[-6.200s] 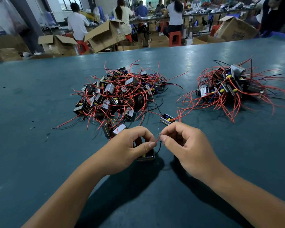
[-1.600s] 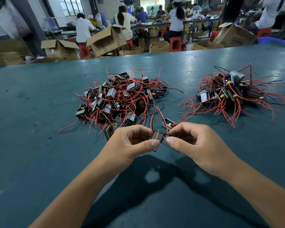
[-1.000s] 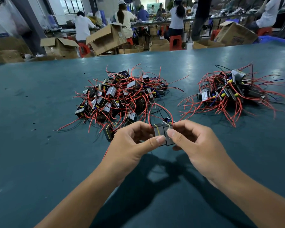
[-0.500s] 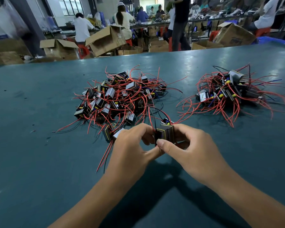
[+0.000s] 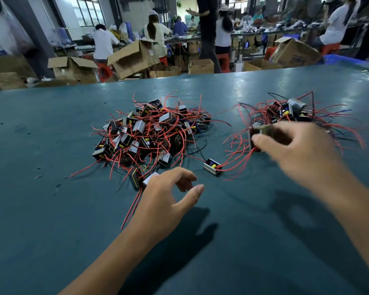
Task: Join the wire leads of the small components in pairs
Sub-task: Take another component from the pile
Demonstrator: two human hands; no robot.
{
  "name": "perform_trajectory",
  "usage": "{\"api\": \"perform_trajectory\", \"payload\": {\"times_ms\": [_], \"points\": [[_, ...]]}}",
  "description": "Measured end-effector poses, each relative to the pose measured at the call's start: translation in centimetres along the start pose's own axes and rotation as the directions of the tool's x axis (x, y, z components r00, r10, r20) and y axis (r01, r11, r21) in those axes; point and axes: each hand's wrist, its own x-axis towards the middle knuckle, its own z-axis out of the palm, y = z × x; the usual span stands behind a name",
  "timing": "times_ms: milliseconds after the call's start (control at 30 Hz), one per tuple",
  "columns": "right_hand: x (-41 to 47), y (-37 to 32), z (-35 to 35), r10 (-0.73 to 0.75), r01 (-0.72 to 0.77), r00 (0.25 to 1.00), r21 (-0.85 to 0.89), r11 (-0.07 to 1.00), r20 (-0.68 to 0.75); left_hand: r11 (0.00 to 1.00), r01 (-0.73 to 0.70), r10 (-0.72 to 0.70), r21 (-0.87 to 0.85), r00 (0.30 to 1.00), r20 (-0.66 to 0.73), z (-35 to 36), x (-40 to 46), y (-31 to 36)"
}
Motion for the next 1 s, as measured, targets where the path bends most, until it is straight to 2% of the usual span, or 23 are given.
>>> {"api": "perform_trajectory", "payload": {"times_ms": [100, 167, 267, 333, 400, 467, 600, 700, 833, 900, 933, 1000], "points": [[4.3, 0.9, -2.2, -0.026, 0.002, 0.995, -0.230, 0.973, -0.098, 1.000, -0.002, 0.002, 0.009, 1.000, 0.011, 0.0, 0.1, -0.2], [8.3, 2.0, -2.8, -0.043, -0.013, 0.990, -0.396, 0.918, -0.134, 1.000, -0.003, 0.003, 0.014, 1.000, 0.018, 0.0, 0.1, -0.2], [14.2, 4.9, -2.5, -0.032, -0.061, 0.989, -0.592, 0.803, -0.145, 1.000, 0.004, -0.004, 0.009, 1.000, 0.020, 0.0, 0.2, -0.3], [16.6, 7.0, -1.4, 0.040, -0.093, 0.995, -0.656, 0.749, -0.095, 1.000, 0.009, -0.009, 0.008, 1.000, 0.018, -0.1, 0.2, -0.4], [17.8, 9.0, -0.3, 0.110, -0.068, 0.994, -0.688, 0.722, 0.017, 1.000, 0.013, -0.014, 0.011, 1.000, 0.014, -0.2, 0.3, -0.6], [18.2, 10.4, 0.5, 0.103, -0.027, 0.992, -0.682, 0.731, 0.072, 1.000, 0.011, -0.011, 0.011, 1.000, 0.012, -0.2, 0.3, -0.8], [18.2, 11.3, 1.1, 0.031, 0.012, 0.998, -0.694, 0.720, 0.049, 0.999, -0.009, 0.008, 0.044, 1.000, 0.028, -0.1, 0.3, -1.1], [18.5, 10.8, 1.2, 0.089, -0.006, 0.993, -0.716, 0.698, 0.079, 0.998, -0.015, 0.012, 0.067, 0.999, 0.045, 0.0, 0.2, -1.2], [18.7, 8.7, 1.0, 0.181, -0.065, 0.982, -0.822, 0.566, 0.047, 0.997, -0.020, 0.015, 0.076, 0.998, 0.062, -0.1, 0.1, -1.5], [18.1, 6.9, 1.2, 0.130, -0.064, 0.992, -0.861, 0.505, 0.002, 0.997, -0.026, 0.021, 0.079, 0.998, 0.061, -0.2, 0.1, -1.6], [17.7, 5.9, 1.4, 0.077, -0.042, 0.997, -0.856, 0.515, -0.003, 0.996, -0.029, 0.024, 0.081, 0.998, 0.063, -0.2, 0.2, -1.6], [16.1, 3.7, 2.4, -0.040, 0.060, 0.998, -0.769, 0.637, 0.045, 0.994, -0.029, 0.022, 0.103, 0.997, 0.071, -0.1, 0.2, -1.9]]}}
